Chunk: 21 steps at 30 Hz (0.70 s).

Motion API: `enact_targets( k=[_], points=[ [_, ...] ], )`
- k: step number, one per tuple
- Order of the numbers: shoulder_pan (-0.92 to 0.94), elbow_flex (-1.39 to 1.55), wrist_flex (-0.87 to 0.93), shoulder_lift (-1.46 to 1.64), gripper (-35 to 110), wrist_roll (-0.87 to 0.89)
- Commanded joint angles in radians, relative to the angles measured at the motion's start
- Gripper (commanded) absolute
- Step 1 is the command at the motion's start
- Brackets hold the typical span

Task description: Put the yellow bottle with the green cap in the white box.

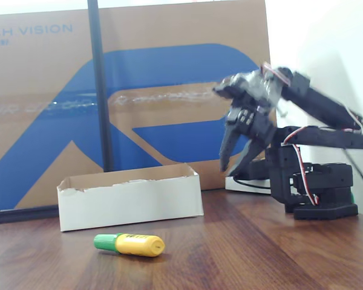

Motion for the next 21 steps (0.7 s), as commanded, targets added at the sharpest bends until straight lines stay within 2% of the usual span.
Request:
enact_targets(
  k=[1,5,8,21],
  points=[
    [-0.012,-0.083,-0.029,-0.086,5,0.003],
    [-0.034,-0.121,-0.043,-0.153,6,0.015],
    [-0.061,-0.121,-0.061,-0.166,13,0.014],
    [-0.161,-0.325,-0.143,-0.552,14,0.063]
  ],
)
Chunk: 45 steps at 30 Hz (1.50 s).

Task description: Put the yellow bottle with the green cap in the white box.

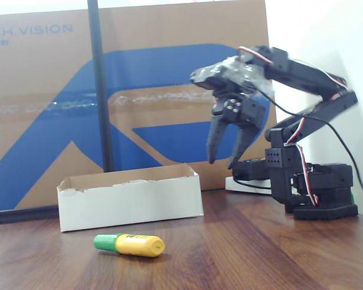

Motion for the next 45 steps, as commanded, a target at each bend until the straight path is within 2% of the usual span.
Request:
enact_targets(
  k=[1,13,22,27,33,45],
  points=[
    [-0.038,-0.066,-0.035,-0.037,14,-0.012],
    [-0.083,-0.221,-0.219,-0.411,14,0.003],
    [-0.12,-0.377,-0.33,-0.669,15,-0.058],
    [-0.181,-0.416,-0.396,-0.752,20,-0.074],
    [-0.236,-0.497,-0.414,-0.85,20,-0.106],
    [-0.224,-0.515,-0.518,-0.937,25,-0.189]
  ],
)
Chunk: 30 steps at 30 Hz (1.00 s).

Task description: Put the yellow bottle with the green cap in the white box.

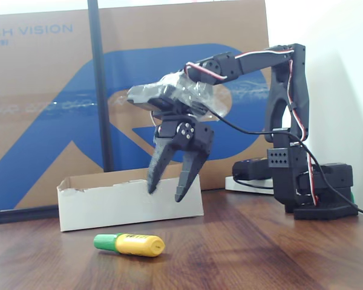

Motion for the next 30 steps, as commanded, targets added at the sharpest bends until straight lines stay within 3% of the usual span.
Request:
enact_targets(
  k=[1,30],
  points=[
    [0.009,-0.037,-0.026,0.032,25,-0.018],
    [0.048,-0.253,-0.146,-0.354,28,0.006]
  ],
)
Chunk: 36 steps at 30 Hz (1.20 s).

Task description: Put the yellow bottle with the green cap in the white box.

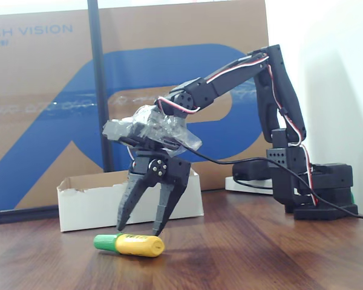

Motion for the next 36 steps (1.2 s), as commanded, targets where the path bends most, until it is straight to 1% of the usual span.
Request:
enact_targets(
  k=[1,9,36],
  points=[
    [-0.009,-0.049,-0.011,0.026,28,-0.009],
    [-0.023,-0.021,-0.046,0.021,31,-0.015],
    [-0.035,0.109,-0.117,0.043,30,-0.115]
  ],
)
